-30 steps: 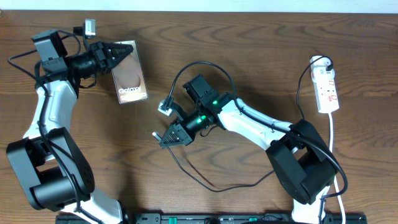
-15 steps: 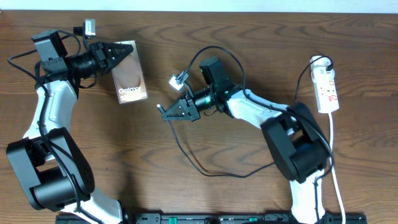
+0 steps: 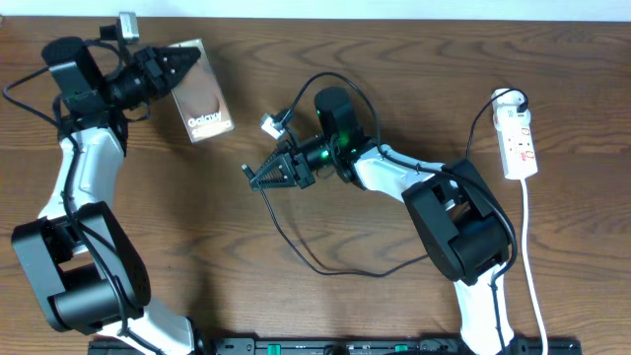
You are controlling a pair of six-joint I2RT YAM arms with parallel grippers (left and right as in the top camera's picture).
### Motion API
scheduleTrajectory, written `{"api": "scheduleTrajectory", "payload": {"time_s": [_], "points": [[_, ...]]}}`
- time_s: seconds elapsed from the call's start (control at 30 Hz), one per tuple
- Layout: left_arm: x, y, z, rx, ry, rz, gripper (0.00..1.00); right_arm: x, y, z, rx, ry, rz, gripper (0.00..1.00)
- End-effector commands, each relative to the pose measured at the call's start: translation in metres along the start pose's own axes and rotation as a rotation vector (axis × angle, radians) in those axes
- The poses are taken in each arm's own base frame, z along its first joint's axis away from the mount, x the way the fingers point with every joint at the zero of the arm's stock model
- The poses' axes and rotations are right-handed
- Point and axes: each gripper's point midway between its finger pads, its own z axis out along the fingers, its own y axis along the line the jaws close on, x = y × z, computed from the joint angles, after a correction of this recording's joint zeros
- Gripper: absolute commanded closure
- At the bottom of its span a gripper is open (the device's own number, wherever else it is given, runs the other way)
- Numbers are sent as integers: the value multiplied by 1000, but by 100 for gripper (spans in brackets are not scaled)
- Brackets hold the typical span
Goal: Plug charger to phone and switch on socket
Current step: 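Lift the connector with the right gripper toward the phone's bottom port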
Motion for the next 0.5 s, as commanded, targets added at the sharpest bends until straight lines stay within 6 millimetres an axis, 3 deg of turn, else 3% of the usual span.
{"api": "scheduleTrajectory", "payload": {"time_s": [0.0,0.17,0.47], "points": [[-9,-20,8,13,-35,-52,92,-11,5,1,3,-15,70,99],[-5,-32,18,46,-23,-36,93,-28,7,-1,26,-64,40,99],[4,-38,20,80,25,-54,92,-36,2,-14,57,-102,49,99]]}}
